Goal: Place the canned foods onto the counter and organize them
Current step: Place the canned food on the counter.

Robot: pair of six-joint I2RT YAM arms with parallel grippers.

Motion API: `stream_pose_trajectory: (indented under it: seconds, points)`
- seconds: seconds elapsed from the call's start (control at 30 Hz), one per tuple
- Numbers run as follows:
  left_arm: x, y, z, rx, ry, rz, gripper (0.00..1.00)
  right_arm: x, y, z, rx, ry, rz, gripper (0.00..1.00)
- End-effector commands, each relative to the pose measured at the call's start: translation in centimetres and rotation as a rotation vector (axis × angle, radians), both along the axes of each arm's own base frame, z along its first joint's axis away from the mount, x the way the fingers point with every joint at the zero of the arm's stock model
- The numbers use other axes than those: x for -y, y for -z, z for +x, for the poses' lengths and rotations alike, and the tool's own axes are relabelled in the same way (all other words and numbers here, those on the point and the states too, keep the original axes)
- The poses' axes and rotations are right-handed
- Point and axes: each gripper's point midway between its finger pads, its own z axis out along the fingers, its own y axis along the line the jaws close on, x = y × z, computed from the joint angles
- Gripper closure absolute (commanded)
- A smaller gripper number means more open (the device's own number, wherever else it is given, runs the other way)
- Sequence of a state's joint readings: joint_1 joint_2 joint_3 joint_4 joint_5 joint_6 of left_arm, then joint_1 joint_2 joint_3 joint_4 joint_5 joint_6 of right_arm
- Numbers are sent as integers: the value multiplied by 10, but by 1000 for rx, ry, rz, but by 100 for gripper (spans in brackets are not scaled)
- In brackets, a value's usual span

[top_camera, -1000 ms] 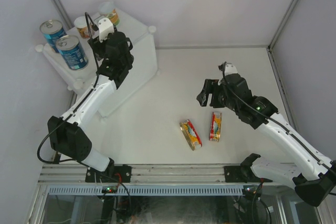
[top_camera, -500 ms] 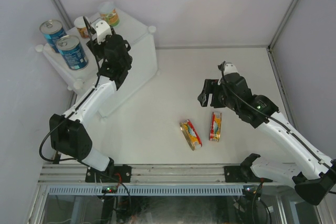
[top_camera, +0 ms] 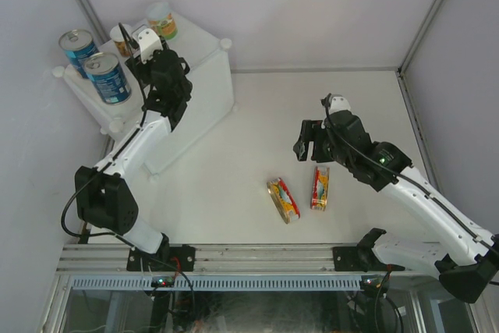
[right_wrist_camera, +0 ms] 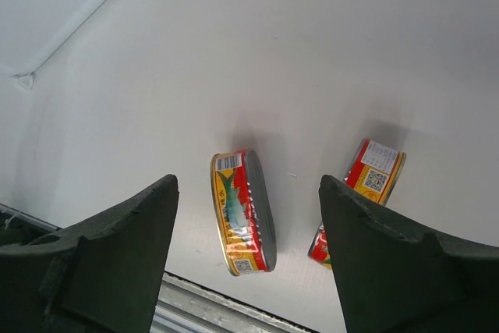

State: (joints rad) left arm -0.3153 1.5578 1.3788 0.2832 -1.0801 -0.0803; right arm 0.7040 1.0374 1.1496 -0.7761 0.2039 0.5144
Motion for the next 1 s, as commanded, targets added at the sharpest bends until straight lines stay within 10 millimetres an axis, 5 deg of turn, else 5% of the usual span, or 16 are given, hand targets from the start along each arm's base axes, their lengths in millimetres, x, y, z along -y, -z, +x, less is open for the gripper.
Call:
stream_pose_trajectory:
  seconds: [0.0, 0.67, 0.97]
  points:
    - [-6, -3, 8, 20, 2, -22, 100, -4, -17, 6, 41, 11, 27, 28]
    - [-11, 1, 25, -7, 11, -67, 85, -2, -15, 9, 39, 10, 7, 28]
    - [-6, 2, 23, -16, 50, -99, 35, 1, -14, 5, 45, 20, 29, 28]
